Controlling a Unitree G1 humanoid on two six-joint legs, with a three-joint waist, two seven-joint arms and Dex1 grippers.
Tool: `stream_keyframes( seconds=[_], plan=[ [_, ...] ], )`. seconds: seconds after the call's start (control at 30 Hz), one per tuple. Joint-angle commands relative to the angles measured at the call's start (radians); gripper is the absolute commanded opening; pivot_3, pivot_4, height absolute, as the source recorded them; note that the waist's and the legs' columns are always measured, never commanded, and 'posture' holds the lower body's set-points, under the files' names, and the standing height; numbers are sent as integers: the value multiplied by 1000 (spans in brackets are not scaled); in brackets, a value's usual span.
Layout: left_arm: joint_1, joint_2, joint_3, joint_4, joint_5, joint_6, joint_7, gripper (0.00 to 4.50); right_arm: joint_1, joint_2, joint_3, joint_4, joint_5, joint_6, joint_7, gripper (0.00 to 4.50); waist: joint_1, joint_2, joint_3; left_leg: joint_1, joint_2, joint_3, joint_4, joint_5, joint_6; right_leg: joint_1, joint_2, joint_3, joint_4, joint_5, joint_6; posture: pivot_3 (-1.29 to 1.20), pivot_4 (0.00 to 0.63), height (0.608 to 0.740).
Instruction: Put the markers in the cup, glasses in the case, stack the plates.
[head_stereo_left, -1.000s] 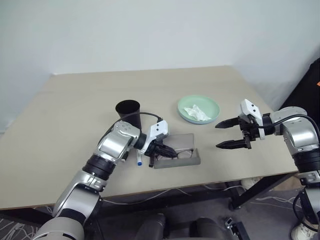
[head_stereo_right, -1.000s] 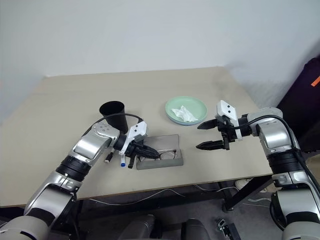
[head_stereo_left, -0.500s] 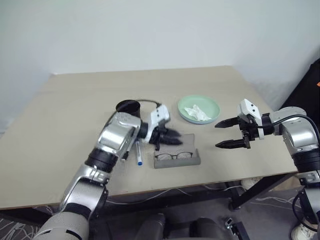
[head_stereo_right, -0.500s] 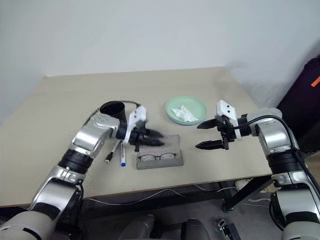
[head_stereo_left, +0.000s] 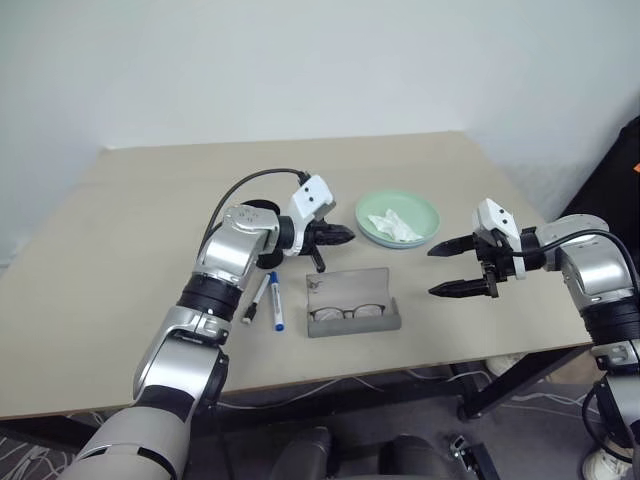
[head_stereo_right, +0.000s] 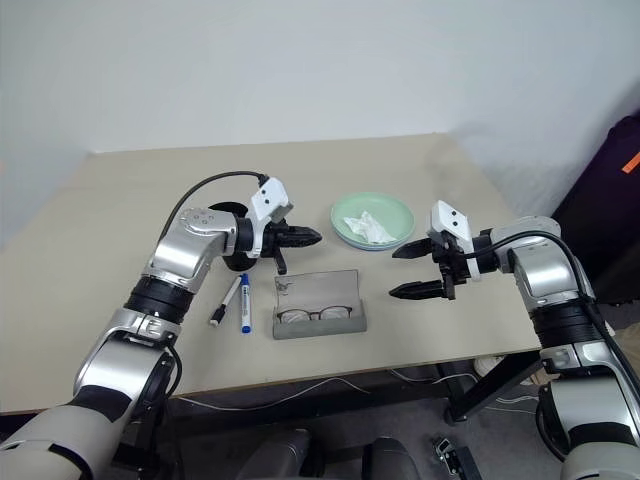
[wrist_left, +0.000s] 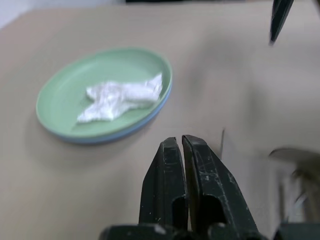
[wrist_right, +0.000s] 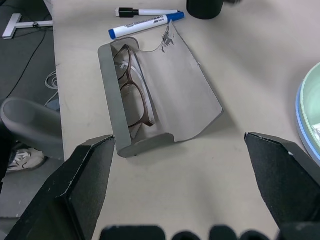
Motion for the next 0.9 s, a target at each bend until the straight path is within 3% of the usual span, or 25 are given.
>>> stream_keyframes(
  seconds=[0.03,0.47,0.9],
  plan=[
    [8,18,-35,-17,46,-66,-8,24,-32,-5,-15,-11,5,-11,1,4500,-1,0,0,0,0,0,0,0,0,0,0,0,0,0,0,0,0,727],
    [73,52,-103,-64,122,-103,-57,24,-26,-1,-18,-25,12,-5,0,4500,-1,0,0,0,0,0,-1,0,0,-1,0,0,0,0,0,0,0,727],
    [125,70,-103,-182,100,-50,-121,24,-30,-1,-14,-27,9,-5,2,4500,0,0,0,0,0,0,-1,0,0,0,-1,0,0,0,0,0,0,727]
  ],
)
